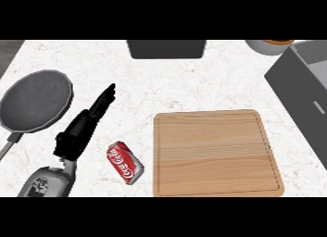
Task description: Pick the cupcake from the cutting board and place it in the cardboard box
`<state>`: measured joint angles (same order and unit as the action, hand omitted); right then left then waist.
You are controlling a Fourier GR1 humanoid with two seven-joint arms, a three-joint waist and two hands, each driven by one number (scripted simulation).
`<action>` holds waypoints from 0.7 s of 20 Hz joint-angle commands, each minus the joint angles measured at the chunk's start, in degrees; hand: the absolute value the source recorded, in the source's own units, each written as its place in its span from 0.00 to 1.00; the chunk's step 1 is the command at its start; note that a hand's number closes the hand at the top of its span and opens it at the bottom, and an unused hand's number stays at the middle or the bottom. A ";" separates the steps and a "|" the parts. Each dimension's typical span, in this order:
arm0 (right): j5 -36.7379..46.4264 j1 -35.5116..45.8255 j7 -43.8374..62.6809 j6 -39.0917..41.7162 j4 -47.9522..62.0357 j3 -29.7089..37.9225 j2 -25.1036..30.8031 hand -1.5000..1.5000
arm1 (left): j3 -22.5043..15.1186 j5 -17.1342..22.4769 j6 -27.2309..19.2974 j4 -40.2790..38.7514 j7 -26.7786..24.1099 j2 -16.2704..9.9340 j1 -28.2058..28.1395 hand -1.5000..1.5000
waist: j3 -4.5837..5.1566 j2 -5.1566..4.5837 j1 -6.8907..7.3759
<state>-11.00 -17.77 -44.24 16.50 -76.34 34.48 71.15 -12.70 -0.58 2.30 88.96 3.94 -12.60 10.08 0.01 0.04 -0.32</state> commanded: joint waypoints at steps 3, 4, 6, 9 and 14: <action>0.65 12.11 4.78 3.53 5.77 -4.72 1.20 1.00 | 1.11 -0.46 1.49 -0.28 0.72 0.84 1.69 0.50 | -0.02 -0.19 1.09; -2.08 14.24 10.71 3.88 3.52 -5.86 2.50 1.00 | -0.08 -0.84 0.24 1.51 4.62 2.26 3.75 0.50 | -0.01 -0.23 1.50; 2.00 17.65 8.36 2.55 6.72 -7.95 0.50 1.00 | 2.18 0.30 2.72 0.50 3.56 0.89 3.38 0.50 | -0.02 -0.20 1.17; 6.41 24.57 9.57 -0.52 10.24 -12.97 0.69 1.00 | 1.76 -1.42 2.42 -3.11 -0.64 1.85 2.72 0.50 | -0.02 -0.37 1.70; 16.23 28.90 7.59 -7.42 11.99 -19.97 -5.50 1.00 | 2.83 0.25 4.34 0.98 2.56 1.22 1.95 0.50 | -0.04 -0.25 1.65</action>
<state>-0.59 7.03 -35.89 12.60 -66.35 18.97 68.54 -10.97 -1.69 4.86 87.32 4.69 -10.61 12.72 0.00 -0.28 1.26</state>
